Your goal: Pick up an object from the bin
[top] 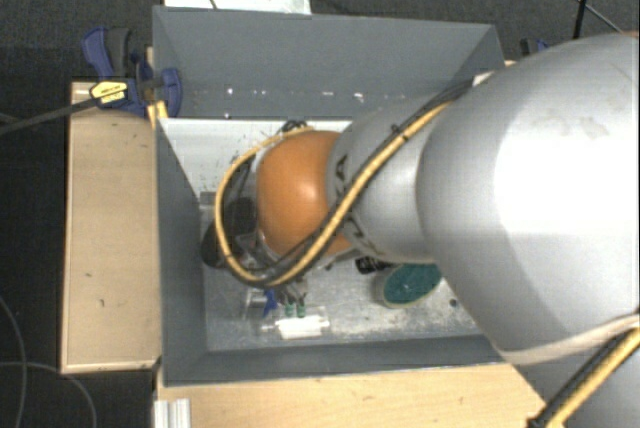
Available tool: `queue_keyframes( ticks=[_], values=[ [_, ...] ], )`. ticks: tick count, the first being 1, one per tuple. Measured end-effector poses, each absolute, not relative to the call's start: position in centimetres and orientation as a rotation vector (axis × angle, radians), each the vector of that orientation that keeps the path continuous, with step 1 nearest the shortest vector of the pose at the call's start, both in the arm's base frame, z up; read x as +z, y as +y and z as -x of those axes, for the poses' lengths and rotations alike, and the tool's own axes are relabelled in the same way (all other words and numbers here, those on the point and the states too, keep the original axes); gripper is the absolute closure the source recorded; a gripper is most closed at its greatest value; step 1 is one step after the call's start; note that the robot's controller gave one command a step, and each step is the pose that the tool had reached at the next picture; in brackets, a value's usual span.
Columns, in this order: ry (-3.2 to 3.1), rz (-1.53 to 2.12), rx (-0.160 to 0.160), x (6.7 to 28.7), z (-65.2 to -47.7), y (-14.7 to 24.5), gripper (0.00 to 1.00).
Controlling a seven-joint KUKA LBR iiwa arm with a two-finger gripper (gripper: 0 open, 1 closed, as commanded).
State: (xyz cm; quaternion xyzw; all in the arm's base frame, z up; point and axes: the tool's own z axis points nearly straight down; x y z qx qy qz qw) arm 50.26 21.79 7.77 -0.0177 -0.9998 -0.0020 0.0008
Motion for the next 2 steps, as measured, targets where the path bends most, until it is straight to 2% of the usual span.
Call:
queue_keyframes(
  ticks=[1,2],
  values=[
    [-3.094,-0.550,-0.001,7.1,-49.2,22.5,1.00],
    [-3.144,-0.141,-0.005,16.5,-48.2,24.7,1.00]
  ],
)
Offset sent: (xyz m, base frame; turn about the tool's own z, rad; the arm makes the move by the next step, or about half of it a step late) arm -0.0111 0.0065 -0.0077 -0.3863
